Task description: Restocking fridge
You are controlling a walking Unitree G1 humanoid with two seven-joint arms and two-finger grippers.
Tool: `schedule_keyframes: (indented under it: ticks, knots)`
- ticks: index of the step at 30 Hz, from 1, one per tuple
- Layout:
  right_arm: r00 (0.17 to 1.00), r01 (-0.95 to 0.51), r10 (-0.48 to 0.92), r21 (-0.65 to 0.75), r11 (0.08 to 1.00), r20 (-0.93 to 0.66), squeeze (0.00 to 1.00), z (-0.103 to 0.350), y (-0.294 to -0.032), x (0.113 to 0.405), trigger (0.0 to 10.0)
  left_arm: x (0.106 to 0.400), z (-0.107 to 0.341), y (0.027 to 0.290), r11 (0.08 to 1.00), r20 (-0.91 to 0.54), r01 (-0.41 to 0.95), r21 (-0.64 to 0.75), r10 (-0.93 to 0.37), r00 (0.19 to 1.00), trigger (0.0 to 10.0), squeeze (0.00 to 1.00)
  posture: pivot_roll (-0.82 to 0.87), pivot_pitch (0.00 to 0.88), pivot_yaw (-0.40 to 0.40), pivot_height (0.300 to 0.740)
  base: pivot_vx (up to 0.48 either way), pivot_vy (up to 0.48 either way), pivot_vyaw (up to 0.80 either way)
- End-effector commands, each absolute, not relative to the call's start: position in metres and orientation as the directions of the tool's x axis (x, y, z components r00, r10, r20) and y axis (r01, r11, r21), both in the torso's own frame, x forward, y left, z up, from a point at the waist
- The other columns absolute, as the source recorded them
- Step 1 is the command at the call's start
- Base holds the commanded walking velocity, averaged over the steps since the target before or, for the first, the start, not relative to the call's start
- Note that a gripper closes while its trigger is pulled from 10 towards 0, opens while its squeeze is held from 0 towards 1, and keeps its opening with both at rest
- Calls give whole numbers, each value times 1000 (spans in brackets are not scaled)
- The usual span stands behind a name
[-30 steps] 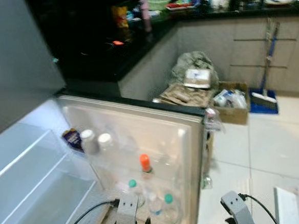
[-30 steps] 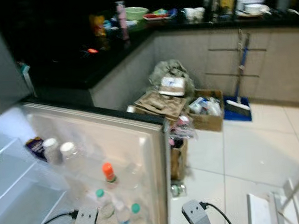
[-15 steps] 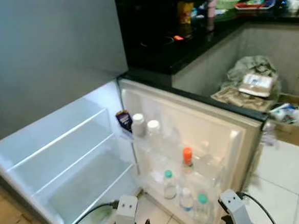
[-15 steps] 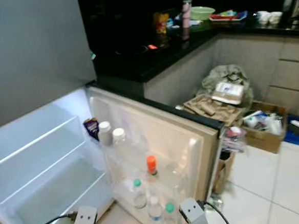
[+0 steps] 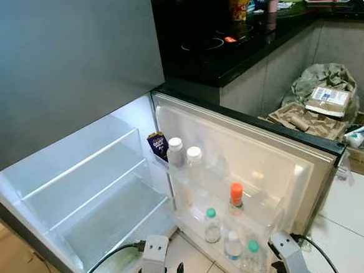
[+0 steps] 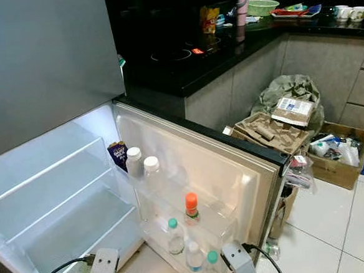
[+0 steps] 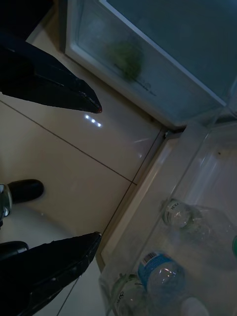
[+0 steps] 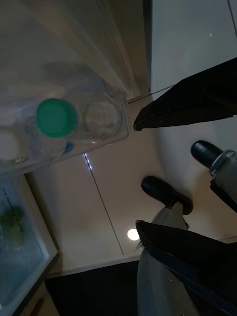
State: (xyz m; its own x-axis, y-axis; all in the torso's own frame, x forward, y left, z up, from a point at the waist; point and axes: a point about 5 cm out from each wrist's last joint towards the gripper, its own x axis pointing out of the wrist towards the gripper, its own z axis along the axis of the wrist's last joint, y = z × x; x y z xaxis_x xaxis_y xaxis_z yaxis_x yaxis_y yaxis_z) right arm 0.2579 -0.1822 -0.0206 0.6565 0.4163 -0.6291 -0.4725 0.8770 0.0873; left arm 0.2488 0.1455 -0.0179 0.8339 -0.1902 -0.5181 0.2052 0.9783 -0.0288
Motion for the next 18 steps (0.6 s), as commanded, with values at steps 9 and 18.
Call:
schedule_keyframes:
  ticks: [9,18]
  knots:
    - [655,-468,425,106,877,-625,0,-22,-182,255,10000,243,-23,144,976,-540,216,-37,-201,817,10000,0,6,85,31,692,0,-200,0]
    - [660,-467,425,105,878,-619,0,-21,-183,256,10000,245,-22,147,984,-533,172,-40,-167,829,10000,0,3,81,32,692,0,-107,0]
